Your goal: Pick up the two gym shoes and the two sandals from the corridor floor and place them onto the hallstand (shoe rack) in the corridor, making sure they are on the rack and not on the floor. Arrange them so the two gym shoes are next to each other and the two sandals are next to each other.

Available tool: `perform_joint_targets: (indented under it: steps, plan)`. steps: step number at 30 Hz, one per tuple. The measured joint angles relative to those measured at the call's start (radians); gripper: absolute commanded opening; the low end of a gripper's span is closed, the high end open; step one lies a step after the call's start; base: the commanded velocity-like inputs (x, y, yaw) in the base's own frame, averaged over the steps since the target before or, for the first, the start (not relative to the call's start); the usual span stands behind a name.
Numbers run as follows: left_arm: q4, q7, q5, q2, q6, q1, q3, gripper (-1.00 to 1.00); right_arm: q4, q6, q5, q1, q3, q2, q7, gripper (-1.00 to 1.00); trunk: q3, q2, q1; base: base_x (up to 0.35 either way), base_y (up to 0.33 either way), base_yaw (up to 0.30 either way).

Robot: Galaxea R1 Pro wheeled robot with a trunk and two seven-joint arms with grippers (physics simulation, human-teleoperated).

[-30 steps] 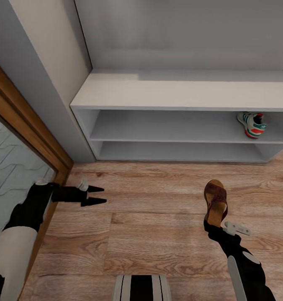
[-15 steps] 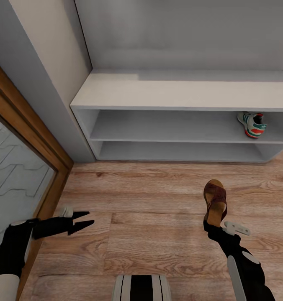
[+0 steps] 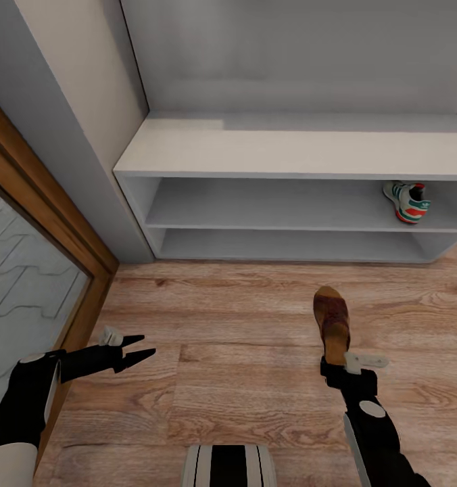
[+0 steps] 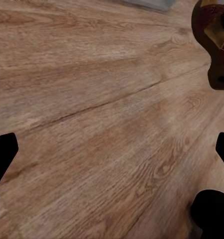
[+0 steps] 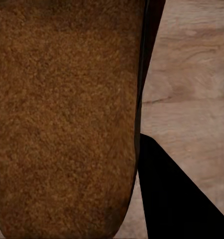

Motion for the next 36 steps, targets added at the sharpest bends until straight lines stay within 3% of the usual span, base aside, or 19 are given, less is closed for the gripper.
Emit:
perform_joint_targets:
  steps: [2,5,13,17,20,26,36]
  plan:
    - [-0.001,0.000,0.000,0.000,0.000,0.000,0.001,1.00,0.000,0.008,0.064,0.000,0.010,0.001,-0.024,-1.00,0.000,0.000,0.000,0.000,0.000,0.000]
    - [-0.005,-0.001,0.003,0.001,0.000,0.000,0.004,1.00,0.000,0.067,0.099,0.000,0.016,0.001,-0.037,-1.00,0.000,0.000,0.000,0.000,0.000,0.000]
    - [-0.007,-0.001,0.004,0.001,0.000,0.001,0.022,1.00,0.000,0.205,0.115,0.000,0.017,0.002,-0.040,-1.00,0.000,0.000,0.000,0.000,0.000,0.000]
    - [-0.009,-0.001,0.004,0.001,0.000,0.002,0.023,1.00,0.000,0.340,0.117,-0.005,0.018,0.002,-0.038,-1.00,0.000,0.000,0.000,0.000,0.000,0.000]
    - [-0.012,-0.001,0.004,0.001,0.000,0.003,0.023,1.00,0.000,0.394,0.120,-0.020,0.019,0.002,-0.037,-1.00,0.000,0.000,0.000,0.000,0.000,0.000]
    - [-0.019,-0.001,0.004,0.001,0.000,0.008,0.023,1.00,-0.001,0.435,0.122,-0.153,0.020,0.003,-0.037,-1.00,0.000,0.000,0.000,0.000,0.000,0.000]
    - [-0.028,-0.001,0.006,0.001,0.000,0.014,0.022,1.00,0.000,0.442,0.121,-0.356,0.020,0.003,-0.037,-1.00,0.000,0.000,0.000,0.000,0.000,0.000]
